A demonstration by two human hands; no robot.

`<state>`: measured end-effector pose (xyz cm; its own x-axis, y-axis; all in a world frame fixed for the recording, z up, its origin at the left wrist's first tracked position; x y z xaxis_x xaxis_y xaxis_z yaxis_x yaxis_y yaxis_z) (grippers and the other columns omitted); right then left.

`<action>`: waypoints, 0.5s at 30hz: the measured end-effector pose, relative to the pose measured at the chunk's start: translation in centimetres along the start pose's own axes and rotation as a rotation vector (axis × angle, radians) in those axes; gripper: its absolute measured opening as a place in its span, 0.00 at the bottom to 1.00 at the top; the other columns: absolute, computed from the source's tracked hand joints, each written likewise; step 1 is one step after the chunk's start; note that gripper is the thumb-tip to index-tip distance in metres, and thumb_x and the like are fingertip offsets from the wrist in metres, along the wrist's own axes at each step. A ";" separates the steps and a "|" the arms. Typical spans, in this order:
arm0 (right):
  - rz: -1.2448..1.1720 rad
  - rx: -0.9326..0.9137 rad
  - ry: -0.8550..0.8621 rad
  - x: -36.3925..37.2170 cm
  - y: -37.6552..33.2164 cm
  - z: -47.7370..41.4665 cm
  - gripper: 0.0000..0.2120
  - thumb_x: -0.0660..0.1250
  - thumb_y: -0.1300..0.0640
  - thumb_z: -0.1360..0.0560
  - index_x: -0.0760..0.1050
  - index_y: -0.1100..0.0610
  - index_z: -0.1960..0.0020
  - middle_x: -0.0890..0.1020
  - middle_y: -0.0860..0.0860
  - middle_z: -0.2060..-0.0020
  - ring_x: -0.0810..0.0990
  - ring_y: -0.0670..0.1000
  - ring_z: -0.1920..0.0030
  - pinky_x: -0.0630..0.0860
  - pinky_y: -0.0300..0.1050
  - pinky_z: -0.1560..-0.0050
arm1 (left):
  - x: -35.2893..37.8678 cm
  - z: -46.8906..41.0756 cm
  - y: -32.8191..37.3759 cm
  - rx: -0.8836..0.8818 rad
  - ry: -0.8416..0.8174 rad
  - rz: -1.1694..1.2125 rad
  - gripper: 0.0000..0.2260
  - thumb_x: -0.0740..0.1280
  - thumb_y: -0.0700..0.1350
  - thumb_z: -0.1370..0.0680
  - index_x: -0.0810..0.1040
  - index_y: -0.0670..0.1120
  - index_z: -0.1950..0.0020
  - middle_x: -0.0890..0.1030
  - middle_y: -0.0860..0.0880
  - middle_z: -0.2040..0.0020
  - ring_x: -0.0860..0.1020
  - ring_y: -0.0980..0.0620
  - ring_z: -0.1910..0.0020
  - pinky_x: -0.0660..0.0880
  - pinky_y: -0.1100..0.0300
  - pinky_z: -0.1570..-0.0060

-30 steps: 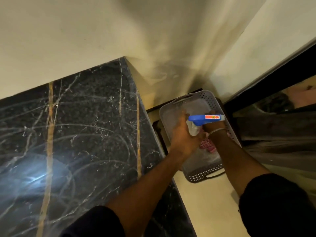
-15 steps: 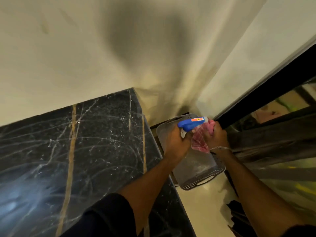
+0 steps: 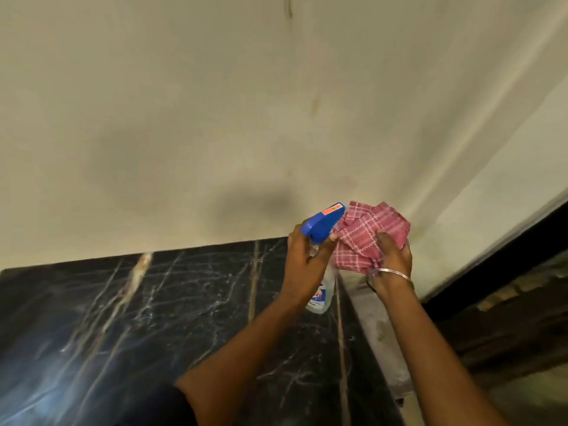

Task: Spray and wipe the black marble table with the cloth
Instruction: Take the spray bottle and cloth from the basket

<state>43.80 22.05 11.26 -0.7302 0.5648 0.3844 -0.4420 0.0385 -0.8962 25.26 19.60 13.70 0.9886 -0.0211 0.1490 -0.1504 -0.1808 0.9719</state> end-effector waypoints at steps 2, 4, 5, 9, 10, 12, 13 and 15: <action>-0.085 0.142 -0.039 3.5 2.1 3.9 0.30 0.75 0.63 0.33 0.72 0.57 0.32 0.81 0.58 0.42 0.82 0.62 0.45 0.80 0.61 0.47 | -5.6 1.4 1.4 -0.033 0.023 0.005 0.16 0.68 0.46 0.21 0.71 0.57 0.35 0.77 0.48 0.39 0.79 0.54 0.43 0.76 0.62 0.44; -0.093 0.253 -0.047 6.6 5.0 8.4 0.26 0.71 0.68 0.30 0.72 0.59 0.33 0.81 0.59 0.43 0.82 0.61 0.48 0.81 0.58 0.52 | -11.6 3.7 1.5 -0.082 0.062 -0.012 0.18 0.69 0.45 0.21 0.72 0.48 0.32 0.77 0.43 0.38 0.80 0.52 0.44 0.77 0.65 0.48; -0.100 0.291 -0.062 7.9 6.6 10.0 0.24 0.69 0.69 0.29 0.73 0.59 0.34 0.81 0.59 0.44 0.82 0.61 0.50 0.81 0.56 0.55 | -14.2 4.7 1.5 -0.083 0.076 -0.023 0.19 0.69 0.45 0.22 0.72 0.46 0.32 0.77 0.41 0.38 0.81 0.51 0.45 0.77 0.65 0.49; -0.083 0.469 -0.117 12.2 12.7 17.7 0.26 0.69 0.68 0.30 0.72 0.59 0.33 0.80 0.62 0.42 0.81 0.64 0.46 0.81 0.59 0.56 | -24.6 9.5 1.3 -0.117 0.138 -0.123 0.17 0.70 0.44 0.22 0.74 0.44 0.35 0.80 0.40 0.43 0.82 0.52 0.49 0.77 0.67 0.54; -0.069 0.512 -0.117 12.8 13.8 19.3 0.25 0.69 0.68 0.29 0.72 0.58 0.33 0.81 0.61 0.43 0.81 0.64 0.46 0.81 0.59 0.56 | -26.6 10.5 1.3 -0.125 0.156 -0.140 0.17 0.71 0.44 0.23 0.75 0.45 0.35 0.81 0.40 0.43 0.82 0.52 0.49 0.77 0.66 0.53; -0.042 0.568 -0.124 14.1 16.1 22.3 0.25 0.68 0.68 0.29 0.72 0.58 0.33 0.81 0.61 0.44 0.82 0.63 0.47 0.80 0.59 0.57 | -30.2 12.6 1.5 -0.120 0.193 -0.187 0.17 0.72 0.46 0.24 0.76 0.47 0.36 0.82 0.42 0.43 0.82 0.49 0.47 0.77 0.61 0.50; -0.045 0.585 -0.147 14.8 16.7 23.9 0.24 0.68 0.69 0.29 0.72 0.58 0.33 0.81 0.61 0.44 0.82 0.63 0.47 0.81 0.59 0.57 | -31.6 13.6 1.4 -0.123 0.199 -0.218 0.17 0.73 0.48 0.25 0.77 0.48 0.37 0.81 0.43 0.41 0.82 0.49 0.46 0.76 0.59 0.48; -0.054 0.601 -0.172 15.6 18.0 26.1 0.22 0.65 0.70 0.28 0.74 0.59 0.35 0.82 0.60 0.48 0.82 0.62 0.50 0.80 0.58 0.56 | -33.7 14.9 1.7 -0.131 0.194 -0.284 0.17 0.74 0.49 0.26 0.77 0.49 0.39 0.80 0.46 0.43 0.81 0.50 0.47 0.76 0.58 0.48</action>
<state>10.83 10.01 6.92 -0.7501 0.4323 0.5004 -0.6596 -0.4353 -0.6127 -8.19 5.32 7.63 0.9732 0.2016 -0.1108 0.1182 -0.0250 0.9927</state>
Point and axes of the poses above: each hand's wrist, its own z-axis away from the middle knuckle, its own x-axis out of the palm, y = z × x, the point moved 3 cm from there along -z, towards the middle knuckle
